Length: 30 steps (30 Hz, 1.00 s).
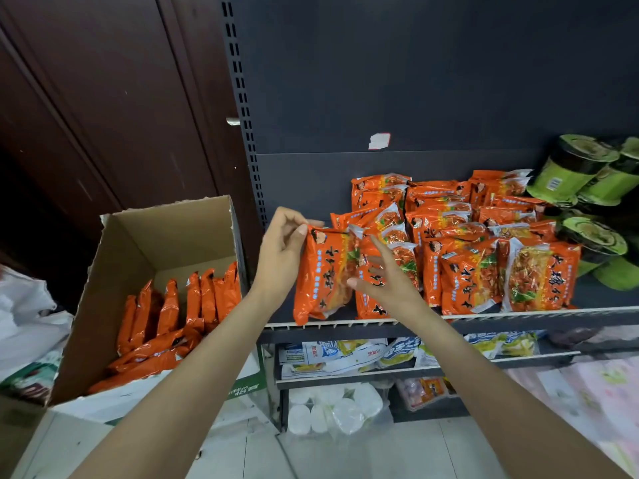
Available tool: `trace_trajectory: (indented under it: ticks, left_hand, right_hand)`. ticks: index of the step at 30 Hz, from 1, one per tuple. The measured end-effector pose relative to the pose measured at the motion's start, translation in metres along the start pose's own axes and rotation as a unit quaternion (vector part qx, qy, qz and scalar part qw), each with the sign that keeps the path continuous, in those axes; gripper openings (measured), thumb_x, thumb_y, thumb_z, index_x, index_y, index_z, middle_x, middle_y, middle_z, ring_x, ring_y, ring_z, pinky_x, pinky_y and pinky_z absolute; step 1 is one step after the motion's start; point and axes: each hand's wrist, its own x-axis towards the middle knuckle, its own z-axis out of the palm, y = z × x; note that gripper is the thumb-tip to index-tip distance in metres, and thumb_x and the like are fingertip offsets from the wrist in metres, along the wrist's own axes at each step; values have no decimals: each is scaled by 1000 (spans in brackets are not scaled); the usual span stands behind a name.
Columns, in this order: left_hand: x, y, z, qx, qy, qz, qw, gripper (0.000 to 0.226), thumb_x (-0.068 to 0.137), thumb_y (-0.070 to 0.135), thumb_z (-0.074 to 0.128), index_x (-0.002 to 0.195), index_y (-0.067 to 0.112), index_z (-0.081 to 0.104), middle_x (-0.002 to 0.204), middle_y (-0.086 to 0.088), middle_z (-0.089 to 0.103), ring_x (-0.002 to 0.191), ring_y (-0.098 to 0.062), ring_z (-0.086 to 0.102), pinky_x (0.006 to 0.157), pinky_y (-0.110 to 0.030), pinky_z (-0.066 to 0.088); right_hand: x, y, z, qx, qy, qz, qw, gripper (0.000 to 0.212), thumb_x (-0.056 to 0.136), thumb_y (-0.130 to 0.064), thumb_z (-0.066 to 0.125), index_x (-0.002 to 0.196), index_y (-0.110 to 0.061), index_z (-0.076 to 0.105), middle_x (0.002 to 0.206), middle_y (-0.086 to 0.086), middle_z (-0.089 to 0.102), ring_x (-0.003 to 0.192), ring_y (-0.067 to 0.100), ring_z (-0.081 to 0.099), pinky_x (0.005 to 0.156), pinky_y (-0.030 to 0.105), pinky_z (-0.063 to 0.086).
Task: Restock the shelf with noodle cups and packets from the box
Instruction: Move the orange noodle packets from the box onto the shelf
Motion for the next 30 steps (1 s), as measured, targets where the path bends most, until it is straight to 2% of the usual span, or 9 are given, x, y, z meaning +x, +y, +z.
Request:
trace_trajectory:
  ticks: [2, 5, 10, 13, 15, 18, 19, 22, 30]
  left_hand:
    - [0, 5, 11, -38, -18, -8, 999, 18, 100, 5, 37, 87, 17, 43, 100, -3, 68, 88, -11, 63, 69, -37, 54]
    - [-1, 2, 31, -78, -35, -34, 996, 18, 100, 5, 38, 87, 17, 44, 104, -6, 66, 89, -13, 61, 69, -39, 54]
    - [-2, -21, 54, -92, -76, -115, 986, 12, 97, 12, 49, 101, 19, 58, 101, 0, 65, 93, -12, 61, 84, -36, 51]
    - [-1, -49, 58, -14, -116, -160, 980, 39, 90, 15, 62, 124, 29, 50, 113, -2, 63, 104, -9, 59, 81, -21, 48]
    - [-2, -71, 60, 45, -136, -189, 971, 65, 82, 12, 71, 136, 28, 38, 120, -8, 60, 111, -16, 59, 89, -30, 51]
    - [-5, -94, 64, 165, -146, -231, 948, 79, 76, 17, 77, 141, 20, 31, 124, -7, 60, 113, -20, 58, 101, -39, 44]
    - [-5, -98, 65, 190, -146, -237, 942, 77, 77, 18, 77, 140, 17, 34, 125, -6, 59, 114, -20, 57, 101, -36, 44]
    - [-3, -106, 68, 195, -147, -267, 932, 60, 82, 20, 72, 135, 12, 44, 119, -10, 63, 109, -24, 59, 95, -39, 48]
    - [4, -115, 75, 131, -121, -249, 952, 37, 85, 4, 65, 120, 14, 58, 104, -2, 65, 106, -22, 61, 96, -46, 49]
  right_hand:
    - [-4, -6, -4, 37, -33, 15, 999, 107, 74, -28, 78, 146, -43, 1, 143, 3, 38, 126, 16, 44, 106, 37, 36]
    - [-10, -2, -15, 82, 25, 45, 995, 116, 69, -16, 82, 148, -38, 0, 140, 2, 41, 127, 19, 45, 108, 39, 35]
    - [-19, 29, -40, 24, 120, 59, 991, 79, 76, -11, 76, 140, -16, 30, 116, -6, 57, 117, 20, 53, 99, 33, 43]
    - [-16, 41, -48, -51, 140, 90, 985, 84, 82, -15, 71, 147, -9, 17, 138, 8, 47, 130, 26, 43, 104, 37, 38]
    - [-11, 48, -47, -103, 125, 110, 981, 88, 84, -16, 69, 149, -6, 10, 139, 10, 46, 127, 29, 45, 102, 39, 40]
    - [-5, 59, -41, -152, 126, 112, 974, 89, 86, -13, 67, 150, -9, 5, 99, -2, 55, 98, 23, 54, 86, 39, 47]
    - [-4, 63, -39, -159, 132, 107, 973, 90, 86, -9, 66, 150, -11, 4, 100, 0, 55, 98, 23, 54, 83, 38, 47]
    - [-2, 68, -35, -168, 123, 101, 973, 102, 84, -3, 67, 149, -19, -9, 144, 14, 40, 124, 29, 48, 96, 37, 43]
    - [9, 68, -31, -221, 130, 53, 965, 102, 84, -1, 66, 149, -20, -11, 150, 15, 28, 130, 30, 42, 102, 39, 40]
